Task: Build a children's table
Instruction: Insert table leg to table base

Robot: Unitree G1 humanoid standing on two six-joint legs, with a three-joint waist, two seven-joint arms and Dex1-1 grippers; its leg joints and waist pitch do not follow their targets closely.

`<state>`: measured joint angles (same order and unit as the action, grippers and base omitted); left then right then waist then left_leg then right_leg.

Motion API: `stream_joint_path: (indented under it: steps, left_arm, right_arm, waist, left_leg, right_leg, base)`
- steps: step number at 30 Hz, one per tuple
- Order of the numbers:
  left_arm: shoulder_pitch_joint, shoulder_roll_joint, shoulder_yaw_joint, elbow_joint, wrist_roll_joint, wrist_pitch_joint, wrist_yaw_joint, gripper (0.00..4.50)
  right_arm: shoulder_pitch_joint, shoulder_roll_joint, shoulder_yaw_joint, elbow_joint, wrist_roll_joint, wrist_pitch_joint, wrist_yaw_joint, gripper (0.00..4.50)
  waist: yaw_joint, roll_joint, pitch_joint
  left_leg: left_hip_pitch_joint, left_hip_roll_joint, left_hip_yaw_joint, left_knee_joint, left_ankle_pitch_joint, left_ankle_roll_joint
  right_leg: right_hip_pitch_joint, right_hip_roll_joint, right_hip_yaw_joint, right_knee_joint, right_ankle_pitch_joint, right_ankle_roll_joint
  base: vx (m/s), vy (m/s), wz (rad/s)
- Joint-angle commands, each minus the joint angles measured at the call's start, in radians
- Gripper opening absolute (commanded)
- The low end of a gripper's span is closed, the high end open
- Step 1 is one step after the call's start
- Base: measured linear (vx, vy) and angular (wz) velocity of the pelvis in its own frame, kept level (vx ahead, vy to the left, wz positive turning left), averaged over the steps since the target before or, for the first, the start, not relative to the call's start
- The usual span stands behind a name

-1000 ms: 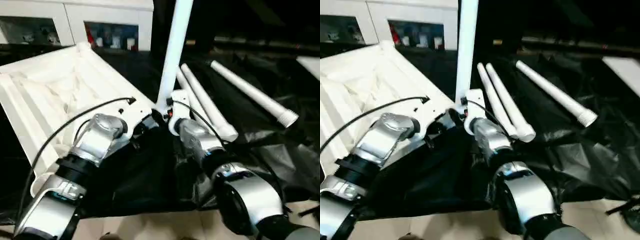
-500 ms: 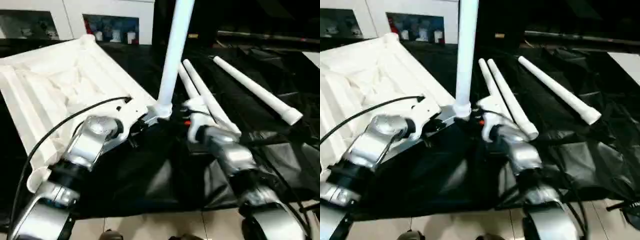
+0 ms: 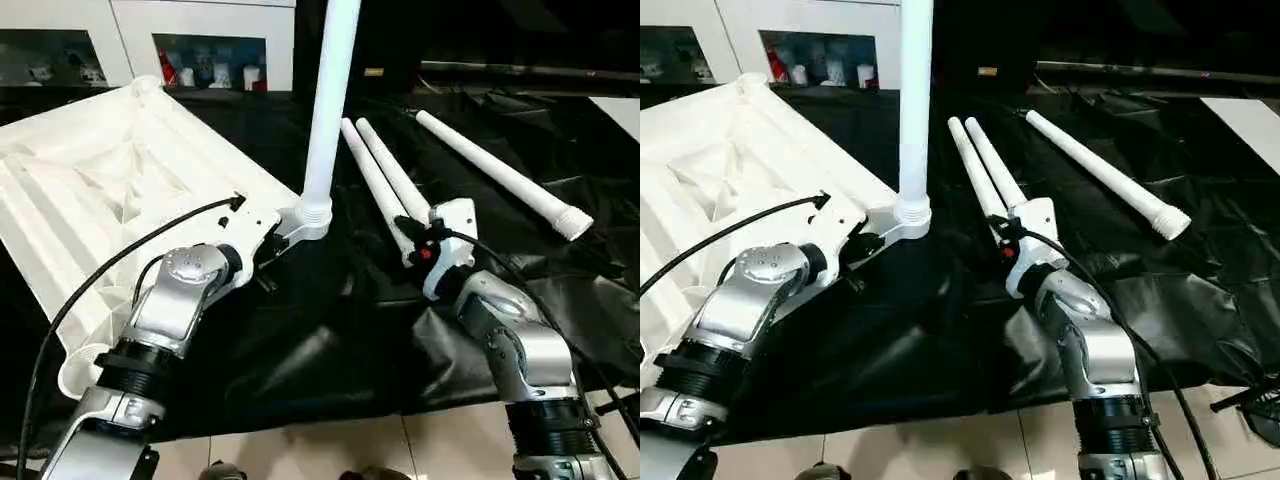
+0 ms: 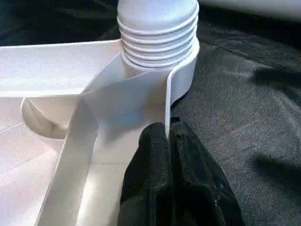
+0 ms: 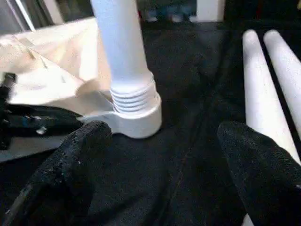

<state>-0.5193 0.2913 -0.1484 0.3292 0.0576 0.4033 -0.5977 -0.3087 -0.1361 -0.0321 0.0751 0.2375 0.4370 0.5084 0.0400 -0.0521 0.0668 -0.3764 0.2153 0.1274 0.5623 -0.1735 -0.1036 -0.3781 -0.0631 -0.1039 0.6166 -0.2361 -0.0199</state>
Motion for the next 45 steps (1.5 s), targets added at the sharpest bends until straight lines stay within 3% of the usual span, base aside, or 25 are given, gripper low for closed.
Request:
stream_joint_path:
  steps: [1,5,7,9,10,11,12,13,14,15,16,17,19,20,21,22,23,24,25,26,27,29,32,37,45]
  left_arm:
    - [-0.001,-0.005,0.026,-0.028,-0.026,-0.032,0.018,0.0]
    - [0.003,0.008,0.013,-0.031,-0.018,-0.028,0.0,0.0]
    - [0.003,0.008,0.012,-0.03,-0.018,-0.026,0.0,0.0]
    - [0.002,0.009,0.012,-0.03,-0.018,-0.025,0.0,0.0]
    - [0.003,0.01,0.011,-0.031,-0.018,-0.022,-0.001,0.0]
    - [0.004,0.011,0.01,-0.032,-0.019,-0.021,-0.002,0.0]
    - [0.004,0.011,0.01,-0.033,-0.019,-0.021,-0.003,0.0]
    - [0.004,0.011,0.008,-0.033,-0.019,-0.02,-0.005,0.0]
    - [0.003,0.012,0.006,-0.032,-0.018,-0.022,-0.007,0.0]
    - [0.005,0.012,0.006,-0.033,-0.022,-0.029,-0.008,0.0]
    - [0.006,0.011,0.005,-0.034,-0.024,-0.034,-0.009,0.0]
    - [0.007,0.014,0.001,-0.036,-0.023,-0.033,-0.01,0.0]
    - [0.012,0.02,-0.004,-0.041,-0.027,-0.039,-0.025,0.0]
    - [0.02,0.031,-0.012,-0.052,-0.034,-0.057,-0.051,0.0]
    - [0.024,0.035,-0.014,-0.056,-0.037,-0.068,-0.061,0.0]
    - [0.025,0.037,-0.012,-0.056,-0.046,-0.058,-0.073,0.0]
    - [0.026,0.039,-0.014,-0.057,-0.047,-0.06,-0.08,0.0]
    - [0.027,0.044,-0.018,-0.06,-0.048,-0.065,-0.095,0.0]
    - [0.034,0.062,-0.041,-0.069,-0.042,-0.091,-0.134,0.0]
    - [0.041,0.079,-0.066,-0.079,-0.033,-0.116,-0.175,0.0]
    - [0.042,0.081,-0.069,-0.08,-0.033,-0.12,-0.179,0.0]
    - [0.051,0.12,-0.128,-0.091,-0.019,-0.185,-0.263,0.0]
    - [0.045,0.135,-0.154,-0.079,-0.011,-0.216,-0.297,0.0]
    - [0.057,0.147,-0.191,-0.061,-0.016,-0.266,-0.383,0.0]
    - [0.04,0.158,-0.221,-0.023,0.0,-0.304,-0.411,0.0]
  right_arm:
    - [0.0,-0.005,0.01,-0.029,-0.011,0.017,-0.004,4.03]
    - [0.005,0.003,0.037,-0.028,-0.024,0.011,-0.002,4.03]
    - [0.004,0.004,0.038,-0.026,-0.024,0.01,-0.002,4.03]
    - [0.003,0.004,0.039,-0.025,-0.024,0.01,-0.002,4.03]
    - [-0.001,-0.003,0.045,-0.021,-0.023,0.007,-0.004,4.03]
    - [-0.002,-0.006,0.049,-0.021,-0.022,0.007,-0.007,4.03]
    - [-0.003,-0.007,0.05,-0.021,-0.022,0.007,-0.008,4.03]
    - [-0.004,-0.01,0.051,-0.021,-0.024,0.006,-0.007,4.03]
    - [-0.004,-0.008,0.046,-0.02,-0.019,0.005,-0.007,4.03]
    - [-0.005,-0.007,0.035,-0.02,-0.012,0.016,-0.012,4.03]
    - [-0.006,-0.007,0.028,-0.02,-0.006,0.024,-0.015,4.03]
    - [-0.004,-0.012,0.028,-0.024,-0.002,0.024,-0.006,4.03]
    - [0.0,-0.024,0.033,-0.031,-0.002,0.022,0.008,4.03]
    - [0.006,-0.042,0.047,-0.038,-0.007,0.013,0.032,4.03]
    - [0.008,-0.05,0.053,-0.04,-0.007,0.009,0.038,4.03]
    - [0.01,-0.06,0.061,-0.04,-0.009,0.006,0.047,4.03]
    - [0.01,-0.065,0.064,-0.04,-0.01,0.004,0.051,4.03]
    - [0.011,-0.074,0.07,-0.04,-0.013,0.001,0.059,4.03]
    - [0.014,-0.089,0.075,-0.041,-0.005,-0.008,0.088,4.03]
    - [0.016,-0.104,0.082,-0.042,-0.005,-0.02,0.117,4.23]
    - [0.016,-0.106,0.082,-0.042,-0.005,-0.022,0.12,4.34]
    - [0.012,-0.146,0.086,-0.033,0.002,-0.052,0.196,4.4]
    - [0.009,-0.182,0.097,-0.033,0.009,-0.064,0.259,4.45]
    - [0.016,-0.258,0.144,-0.037,0.02,-0.088,0.38,4.45]
    - [0.008,-0.31,0.171,-0.002,-0.018,-0.135,0.444,4.45]
  waist:
    - [0.01,0.026,-0.079]
    - [0.013,0.03,-0.06]
    - [0.006,0.04,-0.066]
    - [-0.012,0.056,-0.071]
    - [-0.041,0.057,-0.082]
    - [-0.07,0.062,-0.09]
    - [-0.08,0.055,-0.095]
    - [-0.089,0.036,-0.082]
    - [-0.086,0.009,-0.085]
    - [-0.067,-0.035,-0.082]
    - [-0.001,-0.054,-0.062]
    - [0.015,-0.04,-0.076]
    - [0.03,-0.018,-0.071]
    - [0.026,0.029,-0.097]
    - [-0.035,0.062,-0.098]
    - [-0.049,0.078,-0.118]
    - [-0.047,0.053,-0.117]
    - [-0.061,0.037,-0.115]
    - [-0.035,0.0,-0.105]
    - [-0.025,-0.036,-0.1]
    - [-0.005,-0.033,-0.089]
    - [0.002,-0.002,-0.087]
    - [-0.003,0.01,-0.068]
    - [0.01,-0.001,-0.061]
    - [-0.011,-0.011,-0.055]
  left_leg:
    - [-0.023,-0.02,-0.022,-0.04,-0.083,0.264]
    - [-0.054,-0.029,-0.021,-0.029,-0.168,0.244]
    - [-0.04,-0.035,-0.032,-0.033,-0.104,0.27]
    - [0.021,-0.04,-0.072,-0.043,0.007,0.365]
    - [0.101,-0.032,-0.145,-0.042,0.128,0.518]
    - [0.206,0.018,-0.247,-0.034,0.24,0.689]
    - [0.229,0.045,-0.288,-0.038,0.334,0.748]
    - [0.199,0.037,-0.326,-0.055,0.404,0.762]
    - [0.164,-0.033,-0.296,-0.038,0.314,0.573]
    - [0.079,-0.109,-0.242,-0.011,0.19,0.44]
    - [-0.052,-0.166,-0.088,0.115,-0.091,0.342]
    - [-0.087,-0.13,-0.07,0.147,-0.056,0.253]
    - [-0.088,-0.092,-0.06,0.086,0.077,0.164]
    - [-0.049,-0.044,-0.068,0.021,0.26,0.198]
    - [0.084,0.076,-0.176,0.031,0.586,0.482]
    - [0.172,0.132,-0.241,0.054,0.881,0.589]
    - [0.184,0.117,-0.245,0.09,1.292,0.539]
    - [0.161,0.079,-0.24,0.082,1.368,0.482]
    - [0.066,-0.054,-0.167,0.074,1.114,0.358]
    - [0.019,-0.098,-0.122,0.068,0.833,0.324]
    - [-0.008,-0.106,-0.075,0.044,0.381,0.284]
    - [-0.011,-0.051,-0.044,-0.003,0.035,0.182]
    - [0.014,-0.013,-0.002,-0.034,-0.311,0.087]
    - [0.02,0.001,0.024,-0.046,-0.519,-0.035]
    - [0.013,-0.004,0.012,-0.048,-0.595,-0.047]
  right_leg:
    - [0.121,-0.093,-0.008,-0.076,0.068,-0.218]
    - [0.189,-0.11,-0.064,-0.153,-0.386,-0.145]
    - [0.2,-0.081,-0.086,-0.145,-0.303,-0.149]
    - [0.188,-0.025,-0.104,-0.111,-0.179,-0.153]
    - [0.135,0.021,-0.1,-0.053,-0.128,-0.131]
    - [0.02,0.023,-0.065,0.033,-0.204,-0.09]
    - [-0.014,0.008,-0.034,0.065,-0.23,-0.055]
    - [-0.034,-0.027,0.036,0.086,-0.219,0.002]
    - [-0.009,-0.065,0.123,0.013,-0.117,0.027]
    - [0.076,-0.087,0.168,-0.046,-0.034,0.072]
    - [0.215,-0.126,0.246,-0.122,0.073,0.058]
    - [0.24,-0.135,0.235,-0.083,0.28,0.031]
    - [0.225,-0.094,0.163,-0.032,0.654,-0.013]
    - [0.204,-0.04,0.088,0.036,0.806,0.011]
    - [0.048,-0.024,0.045,0.119,0.49,0.067]
    - [-0.04,-0.053,0.073,0.131,0.225,0.07]
    - [-0.079,-0.092,0.134,0.09,0.165,0.109]
    - [-0.074,-0.092,0.15,0.073,0.223,0.139]
    - [-0.027,-0.068,0.157,-0.01,0.376,0.137]
    - [-0.002,-0.07,0.158,-0.031,0.433,0.141]
    - [0.029,-0.091,0.142,-0.051,0.345,0.098]
    - [0.048,-0.085,0.109,-0.041,0.139,-0.107]
    - [0.01,-0.064,0.092,-0.057,-0.118,-0.195]
    - [-0.011,-0.076,0.098,-0.09,-0.441,-0.072]
    - [-0.02,-0.084,0.074,-0.123,-0.642,0.001]
  base:
    - [0.017,0.009,0.49]
    - [0.051,0.02,0.46]
    - [0.092,0.035,0.51]
    - [0.133,0.038,0.52]
    - [0.164,-0.025,0.52]
    - [0.159,-0.11,0.51]
    - [0.159,-0.11,0.51]
    - [0.079,-0.161,0.4]
    - [-0.001,-0.184,0.43]
    - [-0.001,-0.184,0.43]
    - [0.06,-0.097,0.52]
    - [0.147,-0.036,0.33]
    - [0.118,-0.025,0.22]
    - [0.0,0.0,0.0]
    - [0.0,0.0,0.0]
    - [0.0,0.0,0.0]
    - [-0.074,0.052,-0.24]
    - [-0.074,0.052,-0.24]
    - [-0.209,0.162,-0.21]
    - [-0.14,0.102,-0.03]
    - [-0.222,0.149,0.1]
    - [-0.147,0.033,0.15]
    - [-0.096,-0.015,0.12]
    - [-0.106,-0.006,0.12]
    - [-0.079,0.018,-0.1]
